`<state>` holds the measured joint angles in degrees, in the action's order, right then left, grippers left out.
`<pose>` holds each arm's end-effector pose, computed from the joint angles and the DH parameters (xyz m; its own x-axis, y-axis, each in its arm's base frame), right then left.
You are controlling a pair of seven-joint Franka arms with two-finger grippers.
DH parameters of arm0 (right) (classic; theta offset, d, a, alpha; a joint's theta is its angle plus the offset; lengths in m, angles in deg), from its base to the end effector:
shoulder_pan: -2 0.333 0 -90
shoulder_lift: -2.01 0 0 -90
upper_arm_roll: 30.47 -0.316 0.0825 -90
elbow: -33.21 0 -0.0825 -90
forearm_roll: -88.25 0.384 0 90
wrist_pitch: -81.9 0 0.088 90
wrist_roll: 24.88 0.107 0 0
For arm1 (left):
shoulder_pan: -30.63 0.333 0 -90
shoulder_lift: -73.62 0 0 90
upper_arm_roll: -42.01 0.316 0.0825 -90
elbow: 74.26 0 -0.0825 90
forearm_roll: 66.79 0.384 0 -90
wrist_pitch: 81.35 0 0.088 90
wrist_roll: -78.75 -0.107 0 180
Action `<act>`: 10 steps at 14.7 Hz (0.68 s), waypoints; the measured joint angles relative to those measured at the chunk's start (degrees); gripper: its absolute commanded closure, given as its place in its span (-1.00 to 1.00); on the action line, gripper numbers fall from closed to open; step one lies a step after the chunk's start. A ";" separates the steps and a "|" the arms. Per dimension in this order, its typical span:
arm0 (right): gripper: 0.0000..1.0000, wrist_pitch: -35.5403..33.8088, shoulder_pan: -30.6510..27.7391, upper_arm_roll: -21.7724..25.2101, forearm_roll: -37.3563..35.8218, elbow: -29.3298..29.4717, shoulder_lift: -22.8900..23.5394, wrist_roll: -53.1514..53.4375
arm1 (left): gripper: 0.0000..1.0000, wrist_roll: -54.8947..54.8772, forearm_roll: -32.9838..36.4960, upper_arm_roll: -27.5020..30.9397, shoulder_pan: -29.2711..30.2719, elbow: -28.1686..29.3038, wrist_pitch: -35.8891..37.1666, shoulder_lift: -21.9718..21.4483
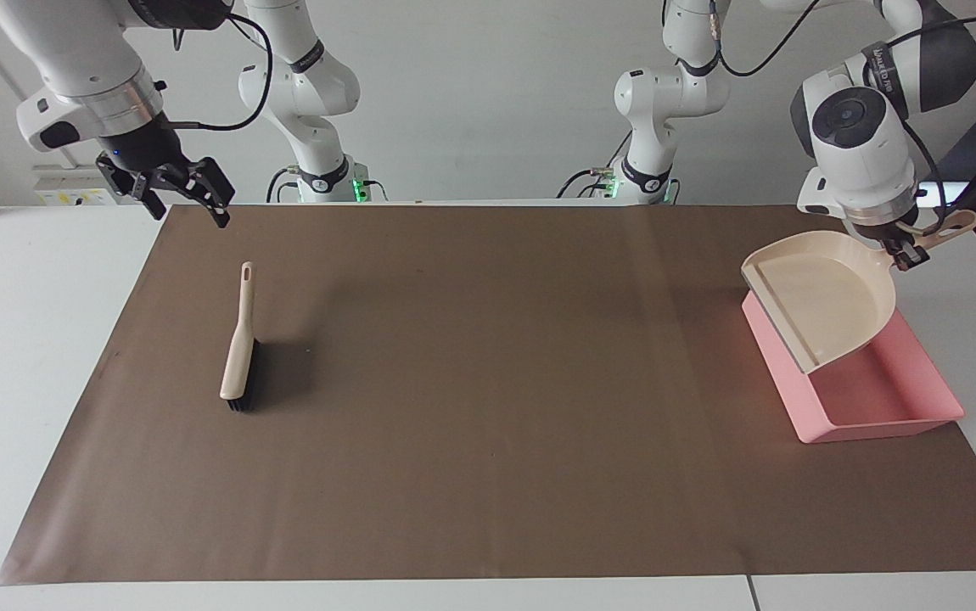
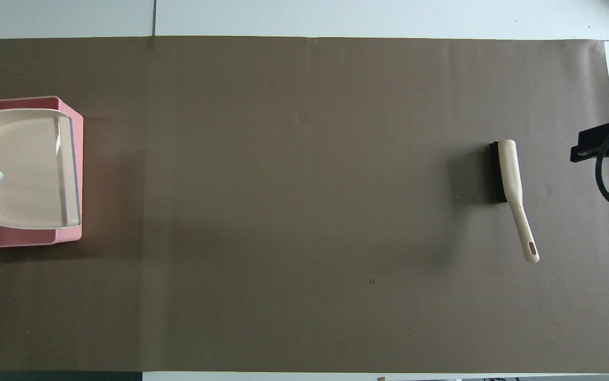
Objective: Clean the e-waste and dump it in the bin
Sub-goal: 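Lower the dustpan back onto the table with the left gripper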
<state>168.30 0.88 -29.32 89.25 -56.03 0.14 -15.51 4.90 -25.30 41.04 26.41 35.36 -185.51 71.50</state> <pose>0.5378 -0.0196 0.6431 0.9795 -0.2006 -0.0196 -0.2009 -0.9795 -0.0151 0.5523 0.0044 0.5228 0.0117 -0.7684 -0.6399 -0.9973 0.0377 -0.0636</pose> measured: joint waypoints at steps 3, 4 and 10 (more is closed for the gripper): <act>-1.00 0.00 -0.09 0.04 0.00 0.00 0.16 0.01 | 0.99 0.65 -5.24 -0.26 -6.50 4.97 -4.46 0.21; -1.00 0.00 -0.14 0.05 0.00 0.00 0.16 0.01 | 1.00 0.81 -7.48 -0.30 -7.86 6.33 -5.52 0.27; -1.00 0.11 0.00 -0.36 -0.05 0.01 0.16 -0.72 | 1.00 0.77 -16.99 -0.25 -11.23 12.98 -13.77 2.43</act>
<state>168.41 0.89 -29.68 89.20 -56.02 0.30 -16.23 5.68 -42.28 40.78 15.18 48.33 -199.29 73.93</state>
